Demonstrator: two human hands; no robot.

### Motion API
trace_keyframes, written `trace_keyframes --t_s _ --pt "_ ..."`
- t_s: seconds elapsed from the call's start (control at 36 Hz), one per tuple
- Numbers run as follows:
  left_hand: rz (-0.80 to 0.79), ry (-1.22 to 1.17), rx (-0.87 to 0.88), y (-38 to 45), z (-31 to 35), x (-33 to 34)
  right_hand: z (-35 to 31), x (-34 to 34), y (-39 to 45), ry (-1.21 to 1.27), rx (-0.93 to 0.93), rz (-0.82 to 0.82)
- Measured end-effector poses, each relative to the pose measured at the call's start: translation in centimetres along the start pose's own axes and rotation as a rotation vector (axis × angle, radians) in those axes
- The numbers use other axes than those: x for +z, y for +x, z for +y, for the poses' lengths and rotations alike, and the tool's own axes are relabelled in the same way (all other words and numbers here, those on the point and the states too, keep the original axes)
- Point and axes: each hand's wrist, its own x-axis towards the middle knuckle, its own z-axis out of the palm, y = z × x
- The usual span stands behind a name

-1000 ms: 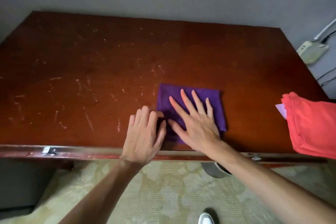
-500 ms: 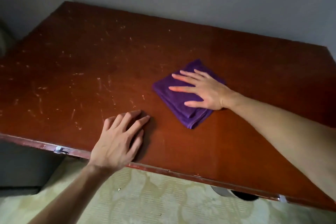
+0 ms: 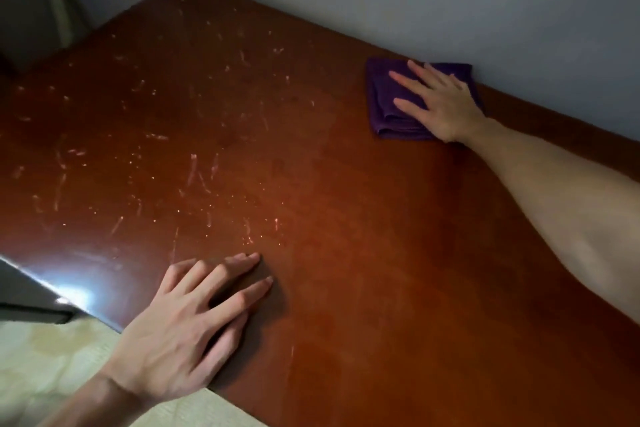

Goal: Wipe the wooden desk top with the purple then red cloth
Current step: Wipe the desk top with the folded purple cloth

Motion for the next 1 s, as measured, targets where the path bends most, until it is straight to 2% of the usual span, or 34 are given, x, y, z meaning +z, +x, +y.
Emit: trace_keyframes --t_s 0.08,0.25,0.44,0.72,0.89,1.0 --pt "0.010 -0.007 -0.003 0.2 -0.1 0.1 0.2 0.2 1.8 0.022 0.132 0.014" --pt "0.030 -0.015 0.007 0.0 -0.1 0.0 -1.0 0.6 1.5 0.022 0.199 -0.006" --pt "0.095 -0.054 0.000 0.0 -0.2 0.2 -7.0 2.1 -1.5 0.040 0.345 0.002" --pt "0.225 -0.063 0.032 -0.2 -0.2 0.6 -22.6 5.0 -14.4 0.018 0.227 0.027" --pt "0.356 -0.310 0.026 -1.8 -0.7 -1.3 -31.2 6.0 -22.2 -0.005 0.146 0.025" --pt "0.283 -0.175 0.018 -4.5 -3.9 -2.4 -33.7 7.1 -24.8 -0.031 0.037 0.042"
